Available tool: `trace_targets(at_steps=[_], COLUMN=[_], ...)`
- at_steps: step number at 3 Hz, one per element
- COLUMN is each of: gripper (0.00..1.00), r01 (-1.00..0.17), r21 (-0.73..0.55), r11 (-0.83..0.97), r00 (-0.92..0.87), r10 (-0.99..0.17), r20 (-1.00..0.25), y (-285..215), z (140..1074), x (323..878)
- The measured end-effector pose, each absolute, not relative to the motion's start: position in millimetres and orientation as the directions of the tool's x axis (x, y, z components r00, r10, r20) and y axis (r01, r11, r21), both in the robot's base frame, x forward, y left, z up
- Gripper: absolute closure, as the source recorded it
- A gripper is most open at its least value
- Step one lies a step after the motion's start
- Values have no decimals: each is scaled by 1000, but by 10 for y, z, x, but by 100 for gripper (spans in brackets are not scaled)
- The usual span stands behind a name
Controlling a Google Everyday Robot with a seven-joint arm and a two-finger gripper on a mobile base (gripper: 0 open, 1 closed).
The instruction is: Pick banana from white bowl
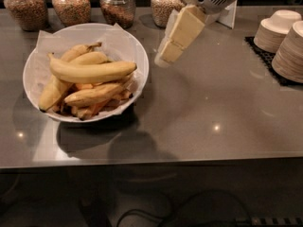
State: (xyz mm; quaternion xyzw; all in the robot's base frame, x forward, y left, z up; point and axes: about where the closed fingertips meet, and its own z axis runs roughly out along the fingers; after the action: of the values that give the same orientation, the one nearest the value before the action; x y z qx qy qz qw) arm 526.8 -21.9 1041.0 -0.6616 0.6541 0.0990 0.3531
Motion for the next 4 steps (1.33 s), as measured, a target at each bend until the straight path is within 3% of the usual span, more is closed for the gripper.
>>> trace_targets(at_steps=[1, 2, 4], gripper=[0, 13, 56], r01=[-948, -963, -981], r21=[-311, -269, -185], r11=[66, 10, -64], r00=[149, 175, 176], r10=[-771, -737, -697], r20=[-619, -653, -696], y=[93, 485, 1034], z=[10303, 10190, 9970], x=[5308, 5327, 5358])
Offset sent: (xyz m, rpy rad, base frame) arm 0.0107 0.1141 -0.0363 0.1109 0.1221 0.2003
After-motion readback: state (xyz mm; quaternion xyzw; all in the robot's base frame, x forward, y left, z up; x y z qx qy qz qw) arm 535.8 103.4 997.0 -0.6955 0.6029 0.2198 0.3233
